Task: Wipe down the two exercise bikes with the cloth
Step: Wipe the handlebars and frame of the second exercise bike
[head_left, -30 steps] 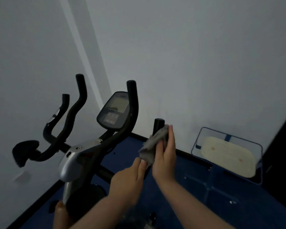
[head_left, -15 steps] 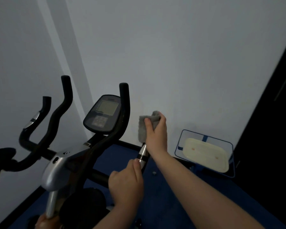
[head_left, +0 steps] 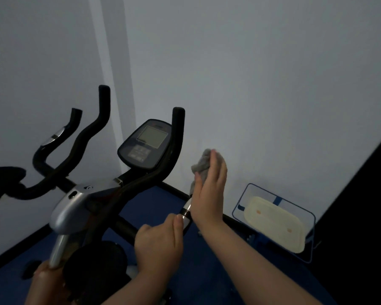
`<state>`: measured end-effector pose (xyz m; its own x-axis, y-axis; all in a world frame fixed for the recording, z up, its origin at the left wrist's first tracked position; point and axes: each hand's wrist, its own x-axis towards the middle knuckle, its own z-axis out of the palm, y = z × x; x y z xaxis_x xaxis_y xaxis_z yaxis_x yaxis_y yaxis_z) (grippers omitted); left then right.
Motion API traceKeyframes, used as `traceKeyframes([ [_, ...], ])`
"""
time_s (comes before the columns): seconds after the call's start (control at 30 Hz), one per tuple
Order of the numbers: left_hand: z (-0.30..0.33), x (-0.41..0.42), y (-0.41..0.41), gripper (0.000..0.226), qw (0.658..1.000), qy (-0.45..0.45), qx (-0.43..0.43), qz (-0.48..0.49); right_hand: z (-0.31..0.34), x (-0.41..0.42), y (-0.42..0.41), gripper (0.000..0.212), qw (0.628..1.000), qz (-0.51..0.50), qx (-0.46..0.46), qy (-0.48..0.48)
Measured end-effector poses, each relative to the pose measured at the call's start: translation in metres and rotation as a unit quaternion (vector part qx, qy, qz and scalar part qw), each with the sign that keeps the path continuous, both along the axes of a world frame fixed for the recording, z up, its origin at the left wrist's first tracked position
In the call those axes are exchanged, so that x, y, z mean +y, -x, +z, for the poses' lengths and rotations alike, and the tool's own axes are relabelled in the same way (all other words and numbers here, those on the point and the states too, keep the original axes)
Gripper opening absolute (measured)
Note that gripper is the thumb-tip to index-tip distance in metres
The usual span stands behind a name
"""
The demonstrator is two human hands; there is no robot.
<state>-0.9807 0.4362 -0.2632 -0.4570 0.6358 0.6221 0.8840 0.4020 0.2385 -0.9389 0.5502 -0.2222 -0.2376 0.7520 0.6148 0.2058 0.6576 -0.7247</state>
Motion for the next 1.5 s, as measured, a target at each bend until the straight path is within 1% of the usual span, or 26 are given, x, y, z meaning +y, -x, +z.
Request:
traceKeyframes([
  [0.07,0.000,0.001,0.000,0.039,1.000,0.002,0.011,-0.001,-0.015,-0.001,-0.011,0.042,0.986,0.015,-0.110,-0.128],
  [0.13,0.000,0.000,-0.001,0.041,1.000,0.000,0.018,0.012,-0.024,0.002,-0.030,0.036,0.948,0.065,-0.206,-0.235],
  [0.2,0.001,0.000,-0.001,0.041,0.999,0.003,0.028,0.037,-0.012,0.020,-0.046,0.033,0.891,0.135,-0.263,-0.344],
  [0.27,0.001,0.001,-0.002,0.041,0.998,0.002,0.026,0.057,0.013,0.048,-0.052,0.032,0.817,0.156,-0.303,-0.466],
  [0.3,-0.001,0.001,-0.003,0.042,0.998,-0.003,0.023,0.060,0.025,0.061,-0.050,0.032,0.789,0.159,-0.309,-0.506],
  [0.33,-0.003,0.001,-0.003,0.043,0.998,-0.009,0.019,0.062,0.033,0.068,-0.048,0.031,0.777,0.162,-0.308,-0.525],
  [0.37,-0.005,0.001,-0.004,0.044,0.998,-0.018,0.017,0.064,0.034,0.069,-0.045,0.031,0.781,0.160,-0.299,-0.525],
  [0.47,-0.007,-0.001,-0.008,0.046,0.996,-0.049,0.020,0.078,0.012,0.035,-0.032,0.027,0.842,0.137,-0.278,-0.441],
  [0.5,-0.006,-0.001,-0.008,0.044,0.995,-0.054,0.020,0.080,0.004,0.021,-0.027,0.025,0.850,0.149,-0.284,-0.419],
  [0.53,-0.006,-0.001,-0.008,0.043,0.995,-0.058,0.020,0.078,0.000,0.012,-0.024,0.024,0.846,0.176,-0.295,-0.409],
  [0.57,-0.007,-0.003,-0.008,0.043,0.995,-0.057,0.019,0.074,0.001,0.009,-0.023,0.023,0.827,0.209,-0.309,-0.420],
  [0.63,-0.010,-0.009,-0.012,0.039,0.996,-0.044,0.019,0.076,0.017,0.023,-0.022,0.019,0.760,0.272,-0.352,-0.474],
  [0.67,-0.010,-0.011,-0.013,0.038,0.996,-0.037,0.014,0.080,0.029,0.035,-0.024,0.020,0.729,0.295,-0.376,-0.490],
  [0.7,-0.010,-0.012,-0.015,0.037,0.996,-0.033,0.004,0.083,0.041,0.048,-0.025,0.025,0.709,0.303,-0.398,-0.497],
  [0.77,-0.009,-0.011,-0.018,0.038,0.994,-0.043,-0.022,0.095,0.054,0.065,-0.030,0.035,0.695,0.285,-0.420,-0.509],
  [0.8,-0.009,-0.010,-0.020,0.038,0.993,-0.052,-0.031,0.103,0.055,0.065,-0.030,0.037,0.698,0.265,-0.427,-0.511],
  [0.9,-0.011,-0.009,-0.021,0.037,0.991,-0.070,-0.038,0.106,0.041,0.037,-0.021,0.038,0.697,0.234,-0.476,-0.482],
  [1.0,-0.015,-0.013,-0.018,0.037,0.993,-0.071,-0.041,0.085,0.026,0.013,-0.009,0.029,0.682,0.293,-0.485,-0.462],
  [1.1,-0.019,-0.014,-0.016,0.036,0.995,-0.063,-0.031,0.066,0.044,0.034,-0.010,0.022,0.640,0.342,-0.458,-0.513],
  [1.23,-0.019,-0.012,-0.017,0.036,0.993,-0.078,-0.036,0.085,0.072,0.093,-0.021,0.023,0.626,0.317,-0.365,-0.612],
  [1.27,-0.019,-0.011,-0.018,0.036,0.992,-0.079,-0.034,0.088,0.070,0.094,-0.024,0.023,0.645,0.303,-0.353,-0.606],
  [1.37,-0.018,-0.011,-0.018,0.037,0.993,-0.070,-0.046,0.081,0.038,0.059,-0.024,0.026,0.762,0.240,-0.311,-0.515],
  [1.4,-0.016,-0.011,-0.020,0.037,0.992,-0.072,-0.065,0.074,0.026,0.045,-0.023,0.028,0.787,0.235,-0.302,-0.485],
  [1.43,-0.013,-0.013,-0.022,0.037,0.989,-0.088,-0.101,0.064,0.017,0.033,-0.021,0.030,0.798,0.247,-0.298,-0.461],
  [1.47,-0.009,-0.013,-0.025,0.034,0.980,-0.122,-0.149,0.054,0.012,0.027,-0.019,0.031,0.799,0.268,-0.298,-0.449],
  [1.5,-0.002,-0.015,-0.027,0.029,0.964,-0.168,-0.199,0.047,0.012,0.025,-0.018,0.032,0.791,0.287,-0.301,-0.449],
])
